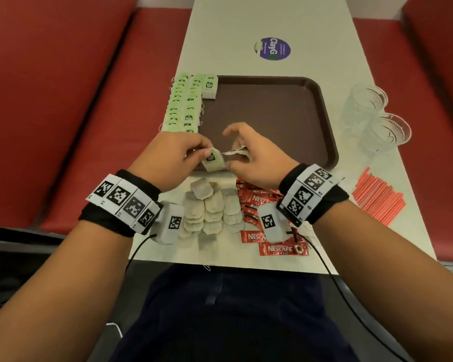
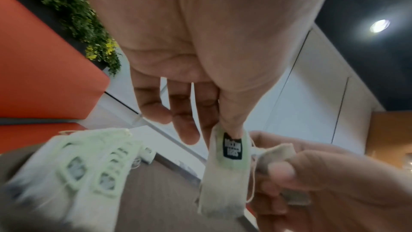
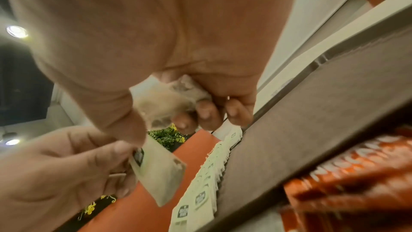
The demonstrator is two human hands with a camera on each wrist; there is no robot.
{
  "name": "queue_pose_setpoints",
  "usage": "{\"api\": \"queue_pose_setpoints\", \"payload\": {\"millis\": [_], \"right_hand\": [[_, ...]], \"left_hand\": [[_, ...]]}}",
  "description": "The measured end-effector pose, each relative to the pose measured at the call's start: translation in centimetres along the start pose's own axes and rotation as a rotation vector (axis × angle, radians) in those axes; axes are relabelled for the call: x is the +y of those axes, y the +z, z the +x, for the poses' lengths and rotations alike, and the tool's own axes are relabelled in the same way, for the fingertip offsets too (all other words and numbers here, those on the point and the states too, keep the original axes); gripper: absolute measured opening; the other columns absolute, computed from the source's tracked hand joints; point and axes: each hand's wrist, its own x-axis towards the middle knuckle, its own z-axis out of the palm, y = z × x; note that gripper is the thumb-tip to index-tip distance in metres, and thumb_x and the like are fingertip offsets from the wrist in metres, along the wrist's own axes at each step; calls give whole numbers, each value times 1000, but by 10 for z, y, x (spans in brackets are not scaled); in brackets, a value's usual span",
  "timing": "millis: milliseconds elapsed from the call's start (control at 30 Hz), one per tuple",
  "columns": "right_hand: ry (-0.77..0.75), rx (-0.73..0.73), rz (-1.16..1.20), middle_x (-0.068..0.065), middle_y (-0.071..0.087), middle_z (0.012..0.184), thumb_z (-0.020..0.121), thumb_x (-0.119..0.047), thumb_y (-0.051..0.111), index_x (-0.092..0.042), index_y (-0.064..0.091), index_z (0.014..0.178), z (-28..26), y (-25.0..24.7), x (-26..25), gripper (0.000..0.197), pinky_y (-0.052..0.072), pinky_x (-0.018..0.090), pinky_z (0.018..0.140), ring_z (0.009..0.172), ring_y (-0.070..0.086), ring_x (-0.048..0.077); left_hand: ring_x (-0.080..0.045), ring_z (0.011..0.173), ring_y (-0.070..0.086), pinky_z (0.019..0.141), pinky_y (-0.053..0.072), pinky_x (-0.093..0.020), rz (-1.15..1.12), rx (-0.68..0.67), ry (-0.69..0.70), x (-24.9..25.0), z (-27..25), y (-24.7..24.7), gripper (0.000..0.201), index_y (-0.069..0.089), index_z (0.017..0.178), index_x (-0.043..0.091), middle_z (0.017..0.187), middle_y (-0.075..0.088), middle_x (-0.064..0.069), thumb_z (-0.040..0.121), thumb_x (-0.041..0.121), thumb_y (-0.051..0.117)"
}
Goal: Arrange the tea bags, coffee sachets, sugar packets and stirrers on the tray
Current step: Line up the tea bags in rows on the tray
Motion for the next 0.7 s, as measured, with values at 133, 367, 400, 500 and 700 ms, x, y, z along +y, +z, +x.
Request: {"api": "queue_pose_setpoints", "payload": {"millis": [133,367,400,500,700], "right_hand": [[-29,55,70,-7,66,86,89,-20,72,-14,69,101,16,-10,1,13,46,21,69,73,58,3],[37,144,217,-3,69,82,91,-22,72,-16,69,91,27,-31,-8,6,49,28,66,71,60,8],[51,142,228,-3,69,83,92,-23,72,-16,69,92,29,-33,-11,7,50,29,67,72,60,8],[88,119,218,-2,70,90,93,-27,69,-18,67,97,37,-37,-12,10,54,38,74,79,64,15],[197,89,212,-1,67,90,86,-50,57,-22,61,97,55,-54,-13,30,51,46,80,82,62,21]], "left_hand": [[3,64,54,61,36,-12,-97,45,39,5,21,-14,10,73,99,28,75,64,15,97,25,63],[2,64,53,61,41,-10,-365,3,-37,18,44,-18,23,71,105,24,85,69,8,85,30,78],[4,62,52,59,40,-9,-371,-7,-69,19,46,-17,23,72,105,23,84,69,9,84,30,78],[4,60,52,58,40,-12,-402,14,-152,10,59,-16,12,72,96,22,76,67,9,86,28,76],[-14,68,56,68,49,-32,-160,47,-380,-48,132,-14,20,68,87,14,75,66,0,85,31,78]]}}
